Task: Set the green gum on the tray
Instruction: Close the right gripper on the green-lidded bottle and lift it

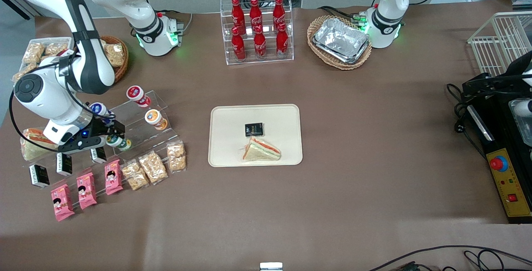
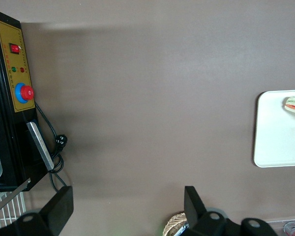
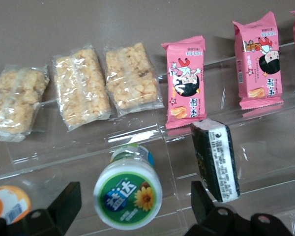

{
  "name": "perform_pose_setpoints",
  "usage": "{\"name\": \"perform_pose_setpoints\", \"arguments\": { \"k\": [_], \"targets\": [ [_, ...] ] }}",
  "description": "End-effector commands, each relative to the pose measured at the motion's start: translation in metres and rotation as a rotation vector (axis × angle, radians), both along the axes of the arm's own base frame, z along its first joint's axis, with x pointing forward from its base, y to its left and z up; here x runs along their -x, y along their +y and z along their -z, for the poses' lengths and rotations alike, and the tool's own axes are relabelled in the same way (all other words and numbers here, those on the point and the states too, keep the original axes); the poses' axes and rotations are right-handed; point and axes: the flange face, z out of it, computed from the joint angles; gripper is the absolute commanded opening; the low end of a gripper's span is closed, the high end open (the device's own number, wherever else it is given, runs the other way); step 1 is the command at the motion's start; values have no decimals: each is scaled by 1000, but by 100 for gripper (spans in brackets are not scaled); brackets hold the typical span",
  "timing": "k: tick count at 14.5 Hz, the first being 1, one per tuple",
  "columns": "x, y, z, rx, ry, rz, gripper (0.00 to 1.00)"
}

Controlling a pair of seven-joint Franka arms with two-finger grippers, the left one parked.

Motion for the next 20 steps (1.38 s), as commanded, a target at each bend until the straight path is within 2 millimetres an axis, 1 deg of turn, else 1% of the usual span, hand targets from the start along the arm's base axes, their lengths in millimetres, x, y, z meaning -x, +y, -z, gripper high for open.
{"name": "perform_pose_setpoints", "arguments": {
  "k": [1, 2, 3, 6, 7, 8, 9, 11, 12, 13, 14, 15, 16, 17, 20],
  "targets": [
    [1, -4, 12, 10, -9, -14, 99],
    [2, -2, 13, 9, -22, -15, 99],
    [5, -2, 19, 8, -23, -13, 99],
    [5, 1, 21, 5, -27, -16, 97],
    [5, 1, 21, 5, -27, -16, 93],
    [5, 3, 21, 5, -25, -19, 82],
    [4, 5, 20, 5, -25, -22, 68],
    [4, 5, 16, 3, -30, -23, 46],
    [4, 5, 13, 2, -33, -23, 36],
    [4, 5, 8, 1, -39, -28, 29],
    [3, 4, 2, -1, -39, -39, 29],
    [3, 4, -7, -4, -37, -45, 29],
    [1, 4, -21, -9, -29, -48, 29],
    [-2, 4, -40, -16, -16, -48, 29],
    [-11, 3, -108, -35, 63, -49, 29]
  ]
}}
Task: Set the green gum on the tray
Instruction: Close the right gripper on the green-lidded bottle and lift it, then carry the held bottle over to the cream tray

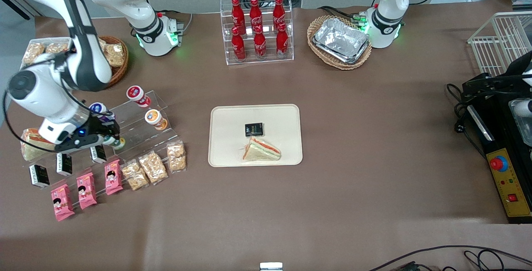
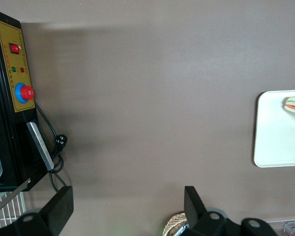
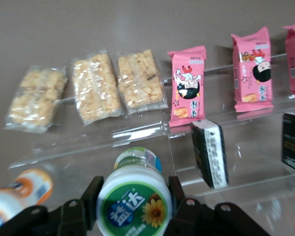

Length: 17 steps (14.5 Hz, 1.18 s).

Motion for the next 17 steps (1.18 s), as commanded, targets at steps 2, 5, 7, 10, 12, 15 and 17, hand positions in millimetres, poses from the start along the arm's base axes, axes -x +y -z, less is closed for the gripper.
{"name": "perform_pose_setpoints", "arguments": {
  "k": [2, 5, 7, 10, 12, 15, 17],
  "targets": [
    [-11, 1, -112, -28, 94, -12, 29],
    [-15, 8, -167, -34, 108, -9, 29],
    [-13, 36, -192, -52, 121, 6, 29],
    [-6, 98, -196, -41, 147, 88, 29],
    [0, 142, -196, -42, 151, 139, 29],
    [4, 198, -187, -64, 154, 208, 29],
    [6, 227, -171, -56, 147, 216, 29]
  ]
}}
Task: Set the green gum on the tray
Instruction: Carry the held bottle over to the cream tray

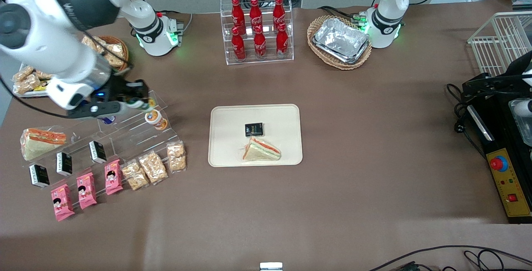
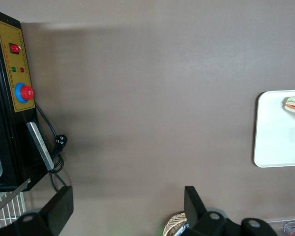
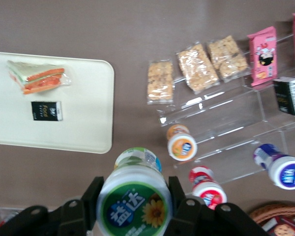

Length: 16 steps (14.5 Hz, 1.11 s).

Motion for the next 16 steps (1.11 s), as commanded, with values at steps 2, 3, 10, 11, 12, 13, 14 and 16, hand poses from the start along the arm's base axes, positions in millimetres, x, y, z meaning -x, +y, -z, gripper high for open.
{"name": "perform_pose_setpoints", "arguments": {
  "k": [2, 3, 10, 11, 12, 13, 14, 16],
  "targets": [
    [-3, 53, 31, -6, -22, 58, 29],
    [-2, 63, 41, -4, -27, 69, 29],
    [7, 109, 123, 12, -62, 84, 29],
    [8, 109, 137, 14, -70, 85, 29],
    [11, 114, 149, 8, -83, 77, 29],
    [15, 117, 163, 7, -94, 75, 29],
    [16, 120, 175, 11, -100, 86, 29],
    [19, 134, 196, 27, -94, 78, 29]
  ]
}}
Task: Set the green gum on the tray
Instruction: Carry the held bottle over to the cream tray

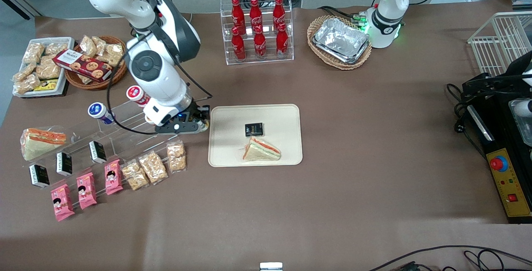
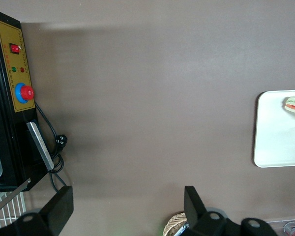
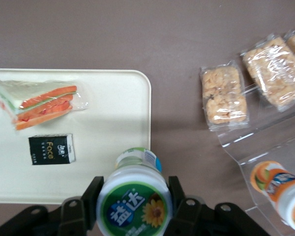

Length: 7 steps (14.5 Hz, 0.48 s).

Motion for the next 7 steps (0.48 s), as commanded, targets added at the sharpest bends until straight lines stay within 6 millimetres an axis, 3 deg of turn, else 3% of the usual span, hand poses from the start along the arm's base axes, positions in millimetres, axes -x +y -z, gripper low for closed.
{"name": "perform_pose_setpoints", "arguments": {
  "k": [1, 7],
  "targets": [
    [4, 16, 33, 4, -9, 13, 29],
    [18, 29, 87, 23, -20, -15, 29]
  ]
}}
